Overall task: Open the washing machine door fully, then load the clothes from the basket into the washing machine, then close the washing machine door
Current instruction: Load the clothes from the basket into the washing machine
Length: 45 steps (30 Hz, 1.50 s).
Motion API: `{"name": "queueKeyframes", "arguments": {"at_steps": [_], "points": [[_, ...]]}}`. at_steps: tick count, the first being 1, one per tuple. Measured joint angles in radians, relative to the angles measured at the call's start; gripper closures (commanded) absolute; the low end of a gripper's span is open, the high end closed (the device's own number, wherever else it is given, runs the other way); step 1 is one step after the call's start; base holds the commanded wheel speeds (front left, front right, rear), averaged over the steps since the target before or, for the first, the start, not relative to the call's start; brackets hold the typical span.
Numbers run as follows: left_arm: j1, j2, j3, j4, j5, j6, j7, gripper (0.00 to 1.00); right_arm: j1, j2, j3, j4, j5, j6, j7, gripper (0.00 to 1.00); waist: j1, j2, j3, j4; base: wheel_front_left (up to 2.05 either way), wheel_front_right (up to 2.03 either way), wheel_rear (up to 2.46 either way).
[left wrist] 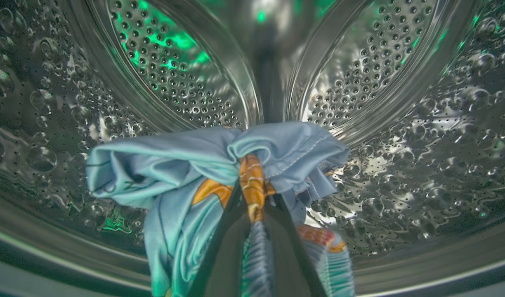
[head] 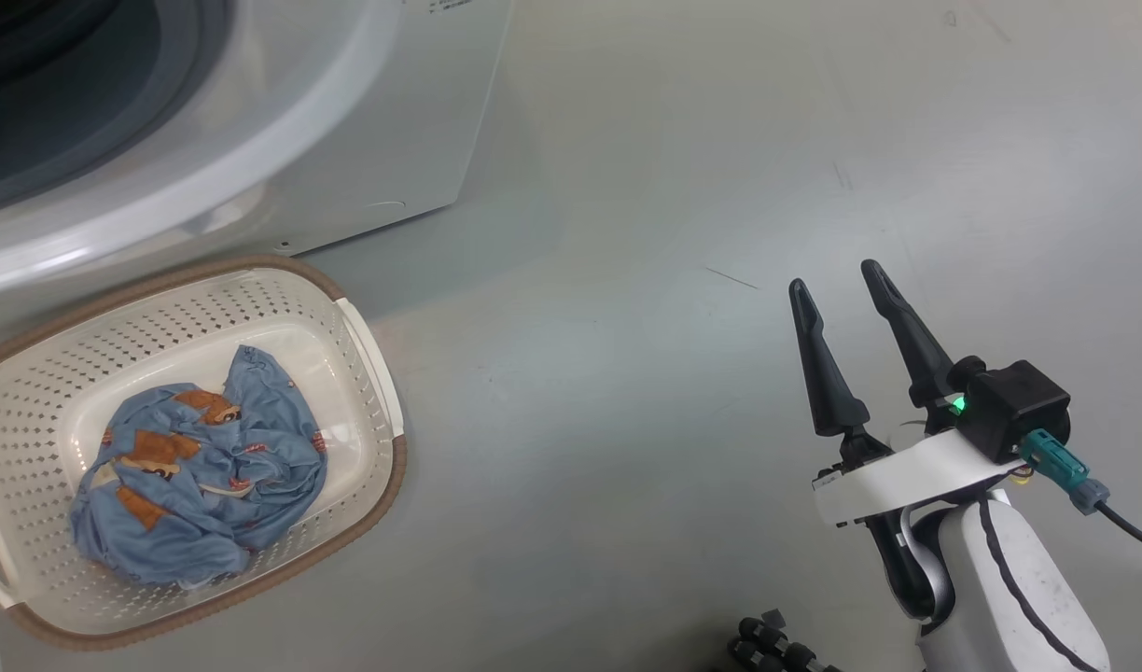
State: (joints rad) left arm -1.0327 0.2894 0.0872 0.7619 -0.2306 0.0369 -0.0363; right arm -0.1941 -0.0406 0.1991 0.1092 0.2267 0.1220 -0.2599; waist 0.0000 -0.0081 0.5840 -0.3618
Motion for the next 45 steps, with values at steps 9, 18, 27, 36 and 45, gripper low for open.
{"name": "queueKeyframes", "arguments": {"at_steps": [9, 18, 27, 36, 45], "points": [[-0.102, 0.027, 0.051, 0.019, -0.032, 0.013, 0.000, 1.00, 0.032, 0.001, 0.010, 0.000, -0.002, 0.000, 0.000, 0.00, 0.0000, 0.0000, 0.033, -0.034, 0.00, 0.00, 0.00], [-0.185, 0.048, 0.067, 0.041, -0.043, 0.026, -0.010, 1.00, 0.044, 0.001, 0.021, -0.019, -0.001, 0.000, 0.000, 0.00, 0.0000, 0.0000, 0.081, -0.052, 0.00, 0.00, 0.00], [-0.256, 0.058, 0.055, 0.054, -0.037, 0.025, -0.041, 1.00, 0.042, 0.003, 0.048, -0.031, 0.001, 0.000, 0.000, 0.00, 0.0000, 0.0000, 0.119, -0.065, 0.00, 0.00, 0.00], [-0.322, 0.074, 0.113, 0.051, -0.066, 0.032, -0.143, 1.00, 0.045, 0.004, 0.060, -0.039, 0.011, 0.000, 0.000, 0.00, 0.0000, 0.0000, 0.148, -0.090, 0.00, 0.00, 0.00], [-0.296, 0.072, 0.046, 0.149, -0.027, 0.033, -0.132, 0.55, 0.046, 0.005, 0.059, -0.040, 0.012, 0.000, 0.000, 0.00, 0.0000, 0.0000, 0.158, -0.096, 0.00, 0.00, 0.00]]}}
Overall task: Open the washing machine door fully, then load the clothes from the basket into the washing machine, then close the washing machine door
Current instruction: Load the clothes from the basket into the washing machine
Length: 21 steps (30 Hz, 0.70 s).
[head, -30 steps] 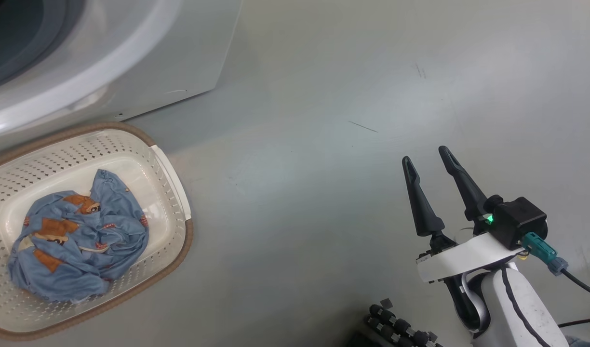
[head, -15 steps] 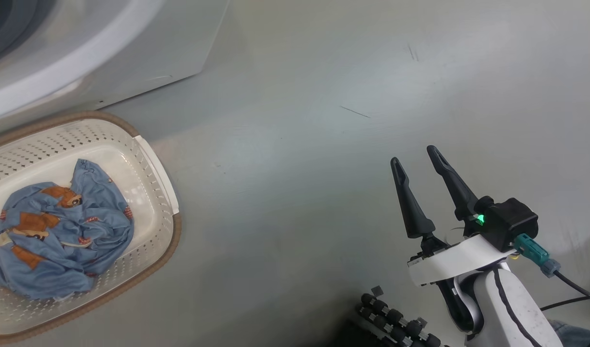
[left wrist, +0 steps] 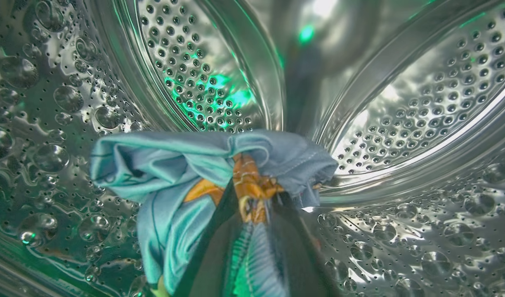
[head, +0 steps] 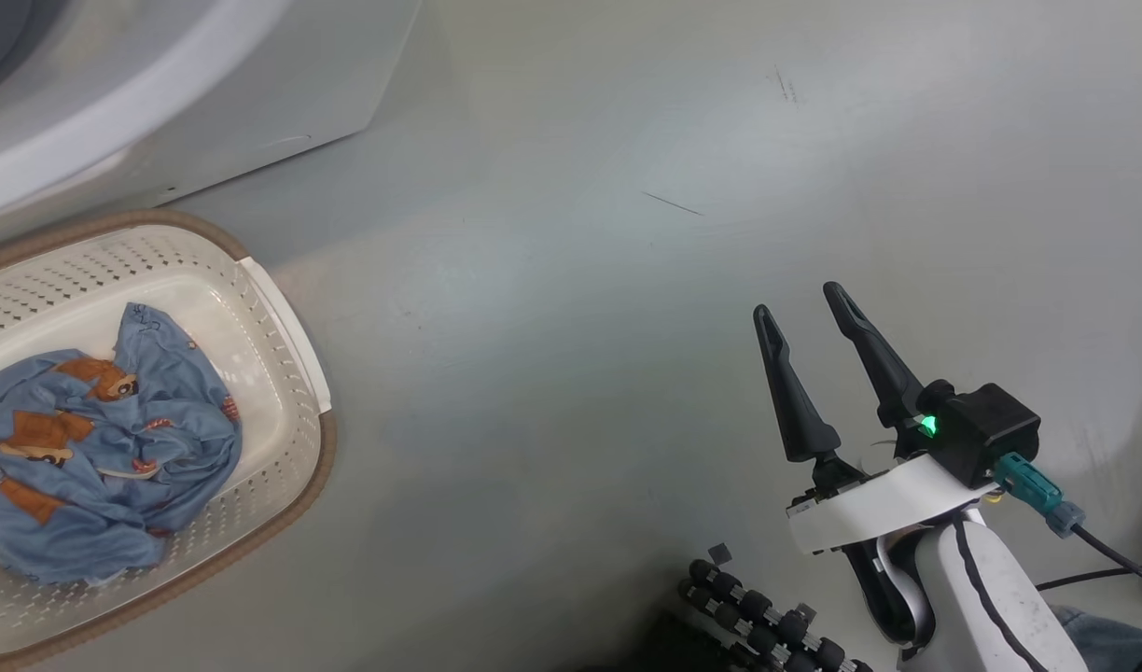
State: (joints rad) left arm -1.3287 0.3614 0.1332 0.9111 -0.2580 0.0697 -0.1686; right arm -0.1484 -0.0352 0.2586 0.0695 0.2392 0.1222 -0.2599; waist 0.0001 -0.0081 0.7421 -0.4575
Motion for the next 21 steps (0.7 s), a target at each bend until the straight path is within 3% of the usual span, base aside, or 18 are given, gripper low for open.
{"name": "queueKeyframes", "arguments": {"at_steps": [1, 2, 9, 21], "points": [[0.000, 0.000, -0.006, 0.008, 0.005, 0.000, -0.001, 0.39, 0.000, 0.000, -0.001, 0.001, 0.000, 0.000, 0.000, 0.00, 0.0000, 0.0000, -0.002, 0.002, 0.00, 0.00, 0.00], [0.000, -0.001, -0.009, 0.018, 0.011, 0.000, -0.001, 0.02, 0.000, 0.000, -0.002, 0.001, 0.000, 0.000, 0.000, 0.00, 0.0000, 0.0000, -0.004, 0.003, 0.00, 0.00, 0.00], [0.016, -0.004, -0.044, 0.094, 0.051, 0.000, 0.022, 0.00, 0.000, 0.000, -0.007, 0.012, 0.001, 0.000, 0.000, 0.00, 0.0000, 0.0000, -0.034, 0.019, 0.00, 0.00, 0.00], [0.120, -0.099, -0.038, 0.199, 0.045, 0.020, -0.021, 0.00, 0.000, -0.001, -0.021, 0.061, 0.001, 0.000, 0.000, 0.00, 0.0000, 0.0000, -0.136, 0.056, 0.00, 0.00, 0.00]]}}
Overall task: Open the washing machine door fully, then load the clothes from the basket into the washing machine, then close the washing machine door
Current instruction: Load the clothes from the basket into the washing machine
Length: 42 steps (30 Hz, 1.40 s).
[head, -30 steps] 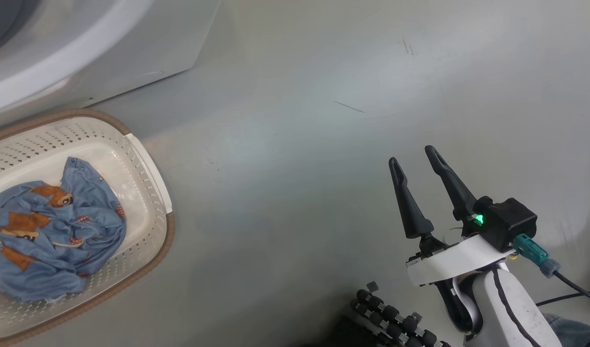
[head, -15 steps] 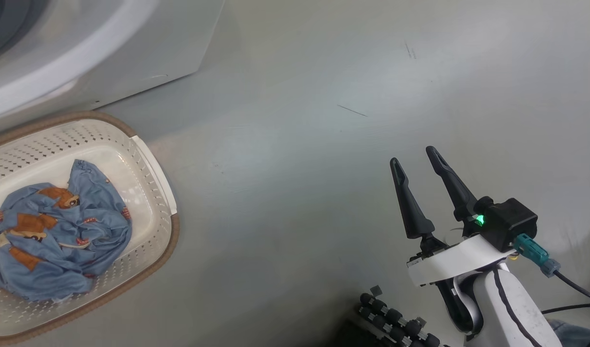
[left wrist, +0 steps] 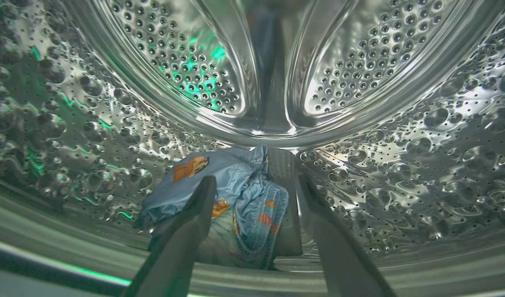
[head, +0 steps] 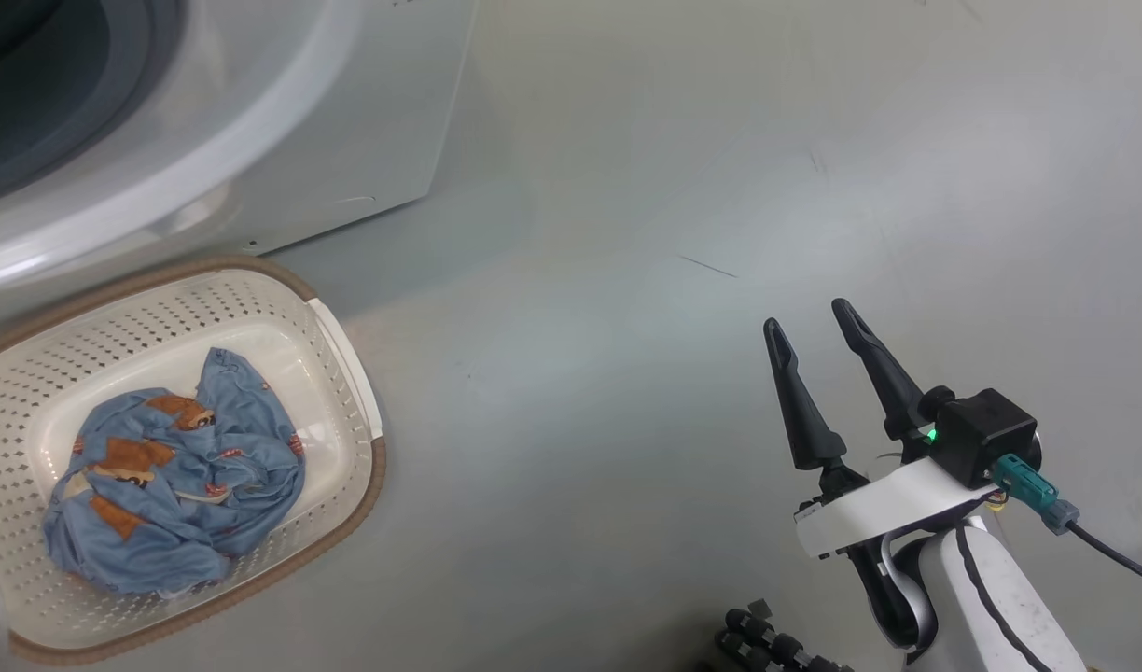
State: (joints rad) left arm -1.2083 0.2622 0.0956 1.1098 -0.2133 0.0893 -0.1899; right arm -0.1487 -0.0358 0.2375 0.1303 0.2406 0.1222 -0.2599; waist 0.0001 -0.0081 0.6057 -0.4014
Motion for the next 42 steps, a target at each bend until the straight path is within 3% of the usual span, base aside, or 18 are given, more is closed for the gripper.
{"name": "queueKeyframes", "arguments": {"at_steps": [6, 12, 25, 33, 42], "points": [[0.067, -0.028, 0.014, 0.040, -0.021, 0.001, -0.023, 0.00, -0.001, 0.000, -0.016, 0.018, -0.001, 0.000, 0.000, 0.00, 0.0000, 0.0000, -0.055, 0.016, 0.00, 0.00, 0.00], [0.151, -0.102, 0.026, 0.070, -0.052, -0.003, -0.042, 0.00, 0.007, -0.001, -0.052, 0.033, -0.010, 0.000, 0.000, 0.00, 0.0000, 0.0000, -0.129, 0.040, 0.00, 0.00, 0.00], [0.295, -0.214, 0.014, 0.039, -0.079, -0.094, -0.059, 0.00, 0.038, -0.008, -0.137, 0.035, -0.041, 0.000, 0.000, 0.00, -0.0001, 0.0000, -0.274, 0.143, 0.00, 0.00, 0.00], [0.420, -0.228, 0.017, -0.102, -0.088, -0.168, -0.062, 0.00, 0.060, -0.009, -0.157, 0.035, -0.050, 0.000, 0.000, 0.00, -0.0001, 0.0000, -0.345, 0.223, 0.00, 0.00, 0.00], [0.612, -0.238, -0.003, -0.255, -0.085, -0.186, -0.062, 0.00, 0.092, -0.016, -0.177, 0.035, -0.058, 0.000, 0.000, 0.00, -0.0001, 0.0000, -0.428, 0.296, 0.00, 0.00, 0.00]]}}
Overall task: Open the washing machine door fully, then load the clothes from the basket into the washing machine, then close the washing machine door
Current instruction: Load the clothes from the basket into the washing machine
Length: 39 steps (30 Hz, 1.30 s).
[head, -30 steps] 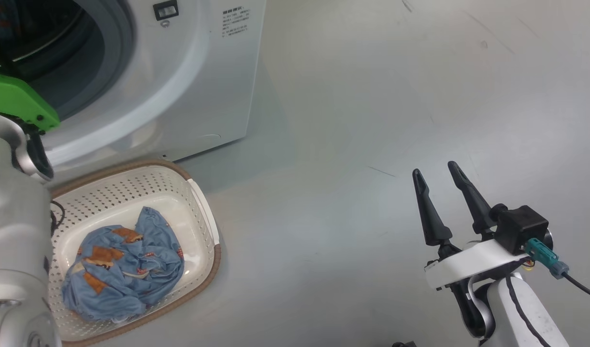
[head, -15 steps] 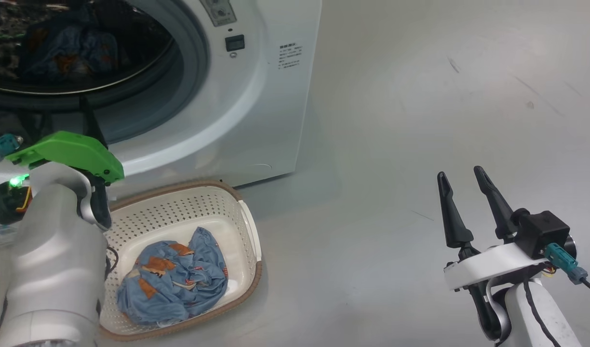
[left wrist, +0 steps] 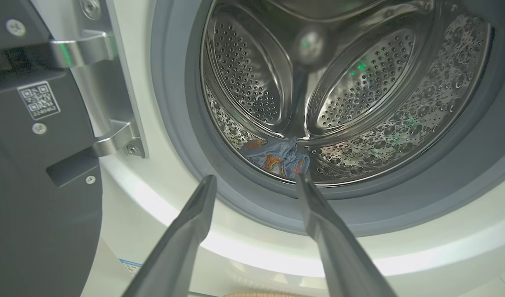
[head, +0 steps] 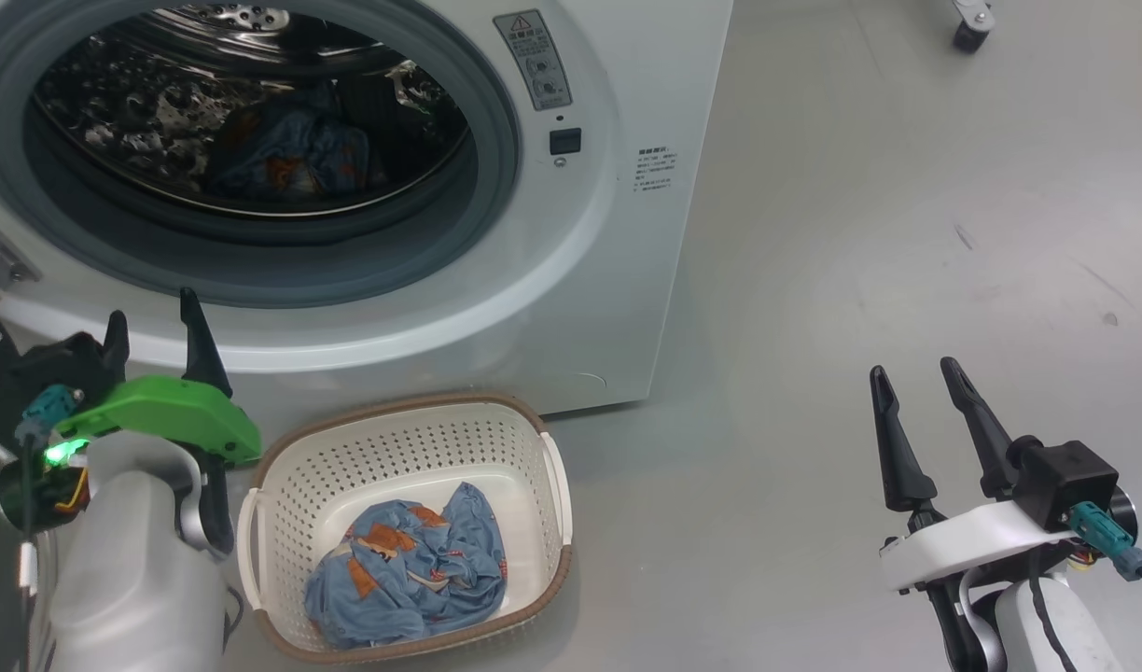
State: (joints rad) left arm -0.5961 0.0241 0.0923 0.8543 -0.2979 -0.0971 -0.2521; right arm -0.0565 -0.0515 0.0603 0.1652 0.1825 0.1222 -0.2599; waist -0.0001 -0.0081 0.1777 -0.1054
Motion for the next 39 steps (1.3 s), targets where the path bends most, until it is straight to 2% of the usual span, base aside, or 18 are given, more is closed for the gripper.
{"name": "queueKeyframes", "arguments": {"at_steps": [11, 23, 39], "points": [[0.225, 0.000, -0.009, -0.192, 0.024, -0.008, 0.000, 0.00, 0.047, -0.006, -0.012, 0.002, -0.005, 0.000, 0.000, 0.00, 0.0000, 0.0000, -0.091, 0.048, 0.00, 0.00, 0.00], [0.445, 0.001, 0.010, -0.374, 0.023, -0.009, 0.000, 0.00, 0.089, -0.016, 0.007, 0.002, -0.008, 0.000, 0.000, 0.00, 0.0000, 0.0000, -0.182, 0.063, 0.00, 0.00, 0.00], [0.590, 0.002, -0.024, -0.546, -0.011, -0.009, 0.000, 0.00, 0.112, -0.020, -0.003, -0.022, -0.010, 0.000, 0.000, 0.00, 0.0000, 0.0000, -0.203, 0.049, 0.00, 0.00, 0.00]]}}
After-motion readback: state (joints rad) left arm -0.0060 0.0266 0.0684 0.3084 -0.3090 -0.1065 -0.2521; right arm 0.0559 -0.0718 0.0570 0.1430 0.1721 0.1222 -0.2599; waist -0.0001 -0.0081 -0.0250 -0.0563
